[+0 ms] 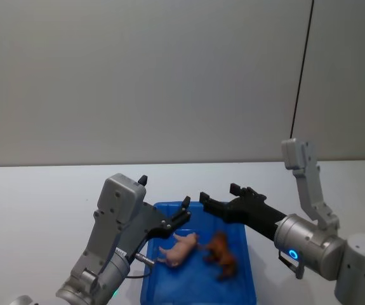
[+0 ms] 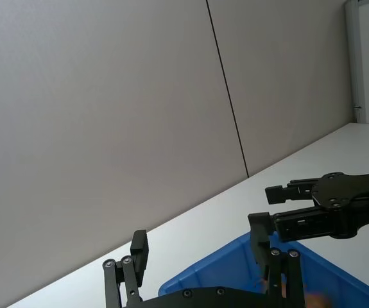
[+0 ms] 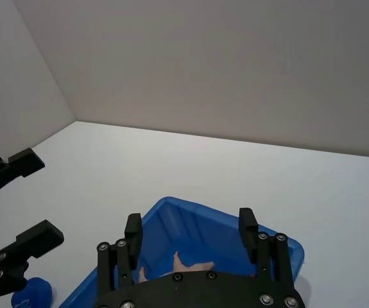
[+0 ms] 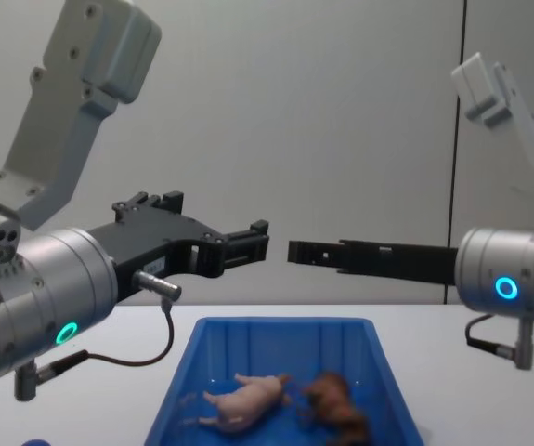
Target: Pick up the two dolls from the table and place them into the box.
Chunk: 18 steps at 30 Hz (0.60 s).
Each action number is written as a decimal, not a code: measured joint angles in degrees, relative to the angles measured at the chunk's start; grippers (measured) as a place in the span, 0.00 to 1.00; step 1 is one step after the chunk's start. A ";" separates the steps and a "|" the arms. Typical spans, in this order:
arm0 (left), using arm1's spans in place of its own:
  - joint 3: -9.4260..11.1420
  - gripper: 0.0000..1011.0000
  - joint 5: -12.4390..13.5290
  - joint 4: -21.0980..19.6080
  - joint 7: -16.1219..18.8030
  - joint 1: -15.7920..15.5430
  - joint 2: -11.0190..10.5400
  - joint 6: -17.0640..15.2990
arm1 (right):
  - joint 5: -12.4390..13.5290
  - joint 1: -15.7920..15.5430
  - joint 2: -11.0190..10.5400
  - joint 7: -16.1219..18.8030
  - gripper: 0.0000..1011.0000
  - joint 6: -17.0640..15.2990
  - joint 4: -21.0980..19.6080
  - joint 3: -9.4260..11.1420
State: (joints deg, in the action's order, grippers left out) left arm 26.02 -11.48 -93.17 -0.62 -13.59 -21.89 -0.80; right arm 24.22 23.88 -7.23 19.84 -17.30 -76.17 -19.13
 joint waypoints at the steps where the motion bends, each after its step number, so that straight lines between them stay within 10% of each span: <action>1: 0.00 0.99 0.00 0.00 0.00 0.00 0.00 0.00 | 0.00 -0.09 -0.10 0.04 0.89 0.11 0.00 0.03; 18: 0.00 0.99 0.00 0.00 0.00 0.00 0.00 0.00 | 2.01 -5.60 -6.00 1.66 0.99 3.18 -4.83 3.42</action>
State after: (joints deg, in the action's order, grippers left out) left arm 26.03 -11.48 -93.17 -0.63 -13.59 -21.89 -0.79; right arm 26.23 18.28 -13.24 21.50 -14.12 -81.00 -15.72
